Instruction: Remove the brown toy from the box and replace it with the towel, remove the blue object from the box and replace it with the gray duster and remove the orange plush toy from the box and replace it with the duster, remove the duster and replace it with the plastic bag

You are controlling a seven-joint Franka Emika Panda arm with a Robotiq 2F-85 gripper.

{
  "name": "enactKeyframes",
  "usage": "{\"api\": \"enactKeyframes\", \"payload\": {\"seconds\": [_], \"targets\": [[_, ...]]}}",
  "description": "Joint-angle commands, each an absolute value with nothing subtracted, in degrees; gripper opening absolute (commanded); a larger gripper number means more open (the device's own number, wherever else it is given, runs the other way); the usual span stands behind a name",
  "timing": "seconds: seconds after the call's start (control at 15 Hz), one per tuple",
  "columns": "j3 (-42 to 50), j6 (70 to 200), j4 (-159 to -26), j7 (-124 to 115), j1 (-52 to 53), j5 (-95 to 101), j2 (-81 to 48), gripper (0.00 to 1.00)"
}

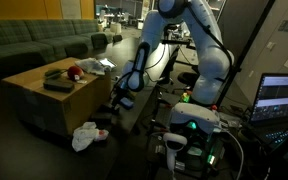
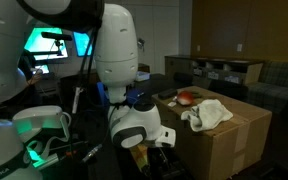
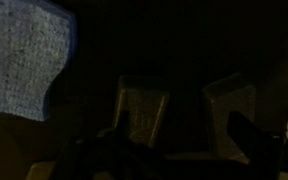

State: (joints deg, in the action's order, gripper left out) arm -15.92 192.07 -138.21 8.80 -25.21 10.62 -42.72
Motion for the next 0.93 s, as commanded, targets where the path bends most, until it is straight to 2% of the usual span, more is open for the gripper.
{"api": "enactKeyframes", "payload": {"seconds": [0.0,0.87], "targets": [[-19.34,192.71,-136.30,8.87,-30.24,14.46,-46.30,1.00],[-15.88,193.69,-133.11,8.83,-26.22,14.41,-49.20,1.00]]}}
